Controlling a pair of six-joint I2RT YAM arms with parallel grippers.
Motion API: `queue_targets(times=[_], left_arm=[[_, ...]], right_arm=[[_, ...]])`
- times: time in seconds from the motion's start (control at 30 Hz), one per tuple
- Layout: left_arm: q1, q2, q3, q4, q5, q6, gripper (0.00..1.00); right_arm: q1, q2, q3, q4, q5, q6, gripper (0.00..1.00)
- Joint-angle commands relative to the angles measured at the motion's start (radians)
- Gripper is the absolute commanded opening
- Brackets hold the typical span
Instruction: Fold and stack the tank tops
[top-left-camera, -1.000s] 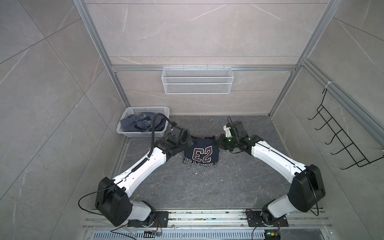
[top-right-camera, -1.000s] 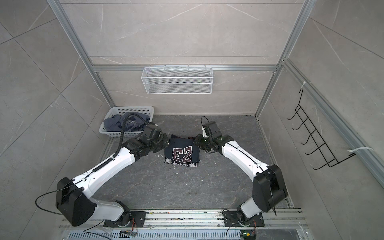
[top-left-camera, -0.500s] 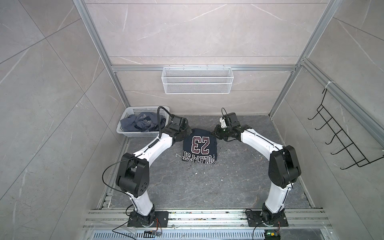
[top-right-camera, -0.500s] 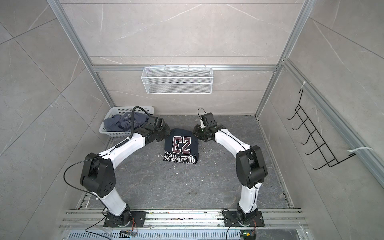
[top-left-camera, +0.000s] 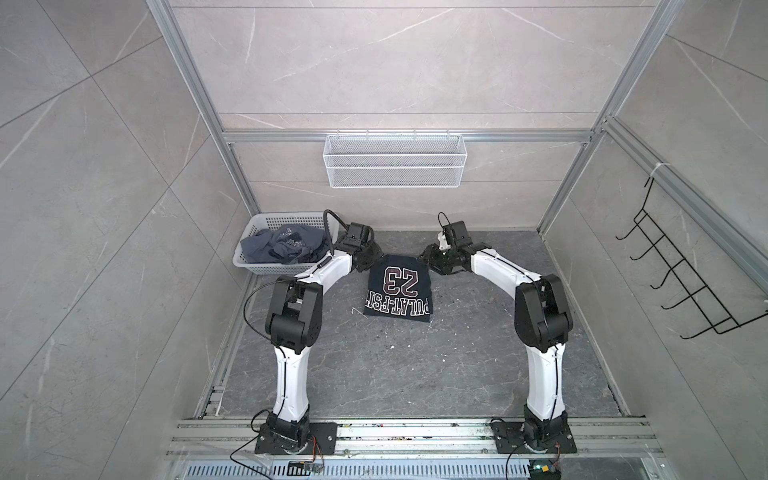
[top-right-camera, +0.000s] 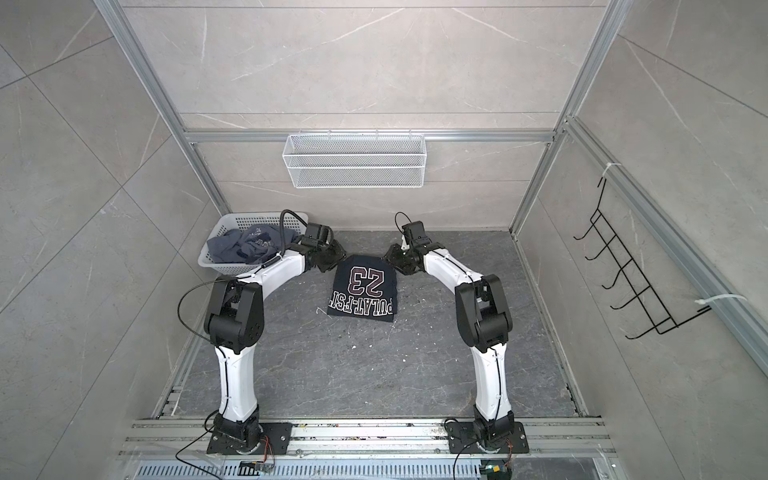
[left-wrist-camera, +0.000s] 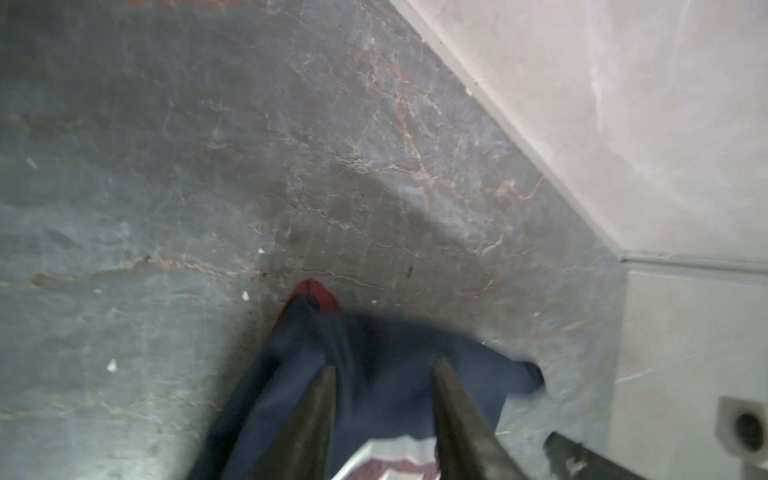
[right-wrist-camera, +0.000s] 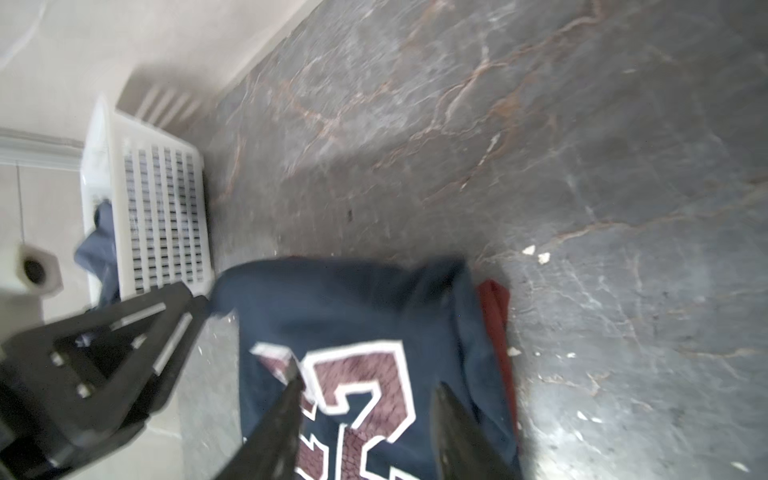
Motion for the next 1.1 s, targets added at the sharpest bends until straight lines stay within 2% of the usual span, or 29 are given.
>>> queue_targets(times=[0.0,0.1,0.17,0.3,0.57,0.7,0.8,1.07], left_arm=[[0.020,-0.062,0.032,-0.073,-0.030,0.039,0.63],[0.029,-0.144,0.003,-0.130,-0.107,0.114,0.74],[0.034,-0.174,-0.024,-0.155,-0.099,0.158,0.77],[0.035,-0.200,-0.128,-0.152,-0.006,0.204,0.78],[0.031,-0.223,-0.365,-0.031,0.093,0.179,0.78],[0.015,-0.214,-0.426,0.016,0.142,0.162,0.76],[-0.004,-0.206,-0.455,0.030,0.150,0.149,0.70],[-0.097,-0.157,-0.461,0.070,0.145,0.102,0.55]], right_arm=[[-0.006,-0.009,0.064,-0.086,0.047,-0.068,0.67],[-0.005,-0.074,-0.011,-0.094,0.077,-0.109,0.72],[-0.005,-0.115,-0.087,-0.083,0.070,-0.118,0.73],[0.020,-0.183,-0.266,0.005,0.055,-0.093,0.75],[0.091,-0.170,-0.394,0.080,0.051,-0.048,0.76],[0.130,-0.154,-0.415,0.091,0.055,-0.031,0.76],[0.136,-0.147,-0.431,0.101,0.059,-0.018,0.75],[0.114,-0.144,-0.451,0.061,0.123,-0.039,0.61]])
